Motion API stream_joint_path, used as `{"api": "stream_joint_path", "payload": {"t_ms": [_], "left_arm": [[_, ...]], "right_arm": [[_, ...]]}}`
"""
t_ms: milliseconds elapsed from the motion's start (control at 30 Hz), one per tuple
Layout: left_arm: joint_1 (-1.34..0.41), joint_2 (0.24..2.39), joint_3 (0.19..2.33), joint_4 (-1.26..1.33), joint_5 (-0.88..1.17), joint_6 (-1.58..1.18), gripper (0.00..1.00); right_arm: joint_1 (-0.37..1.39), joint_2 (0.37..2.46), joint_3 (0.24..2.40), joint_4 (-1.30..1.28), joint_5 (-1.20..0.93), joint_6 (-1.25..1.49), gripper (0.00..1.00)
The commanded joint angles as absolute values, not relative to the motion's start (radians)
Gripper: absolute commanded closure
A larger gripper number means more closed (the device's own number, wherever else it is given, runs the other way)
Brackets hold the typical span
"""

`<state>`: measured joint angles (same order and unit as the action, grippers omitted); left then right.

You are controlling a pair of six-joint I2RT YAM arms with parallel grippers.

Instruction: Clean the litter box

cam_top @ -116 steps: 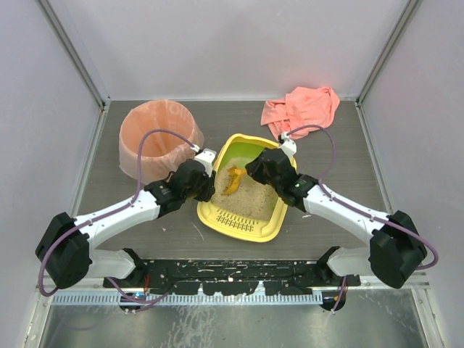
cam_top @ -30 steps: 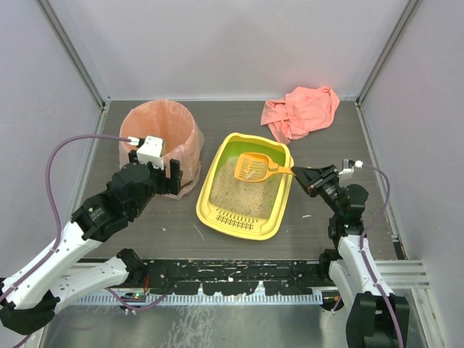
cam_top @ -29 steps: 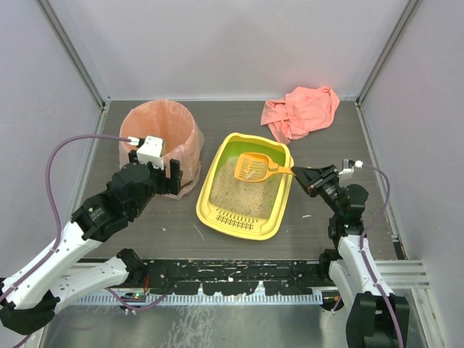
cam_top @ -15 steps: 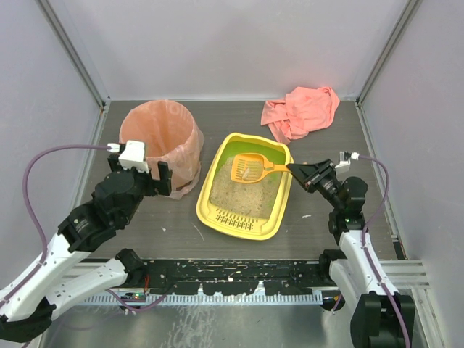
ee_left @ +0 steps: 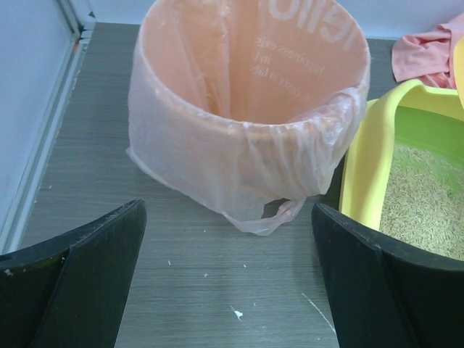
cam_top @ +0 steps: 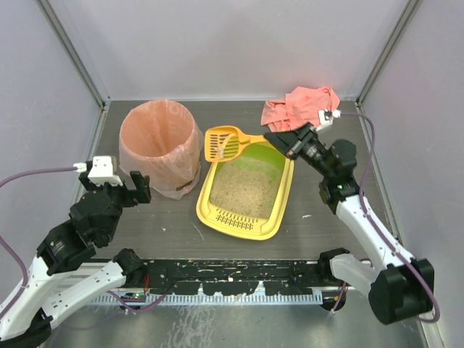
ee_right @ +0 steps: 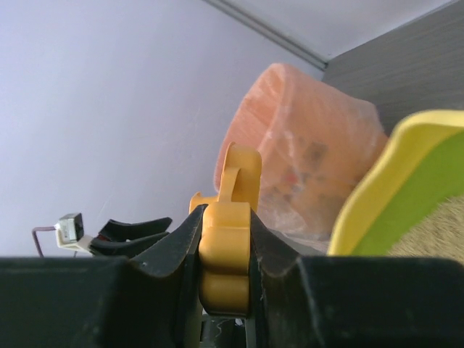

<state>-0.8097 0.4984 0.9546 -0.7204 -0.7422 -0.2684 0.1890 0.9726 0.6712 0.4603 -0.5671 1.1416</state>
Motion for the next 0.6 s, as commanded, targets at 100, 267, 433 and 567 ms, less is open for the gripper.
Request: {"api": "stream_joint_path", "payload": {"t_ms": [100,267,433,567], "left_arm": [[-0.807,0.422,0.951,-0.861,-0.835,-0.39,0.02],[-0.806,0.388,0.939,-0.958,-0.849,-0.474,0.02],[-0.806,0.35,0.935,-0.989,-0.878,-0.511,0.02],[-0.805,0.345,0.929,-0.983,-0.884,-0.511,0.02]], "right_arm": [[0.42,1.261,1.051,0.494,-0.397,1.031,0.99],[0.518,1.47,1.31,0.452,-0.372,0.884,0.99],[0.566,1.608,1.478,0.41,-0.342,0.606,0.99],[0.606,1.658,1.565,0.388,-0.372,0.324,0.99]]}}
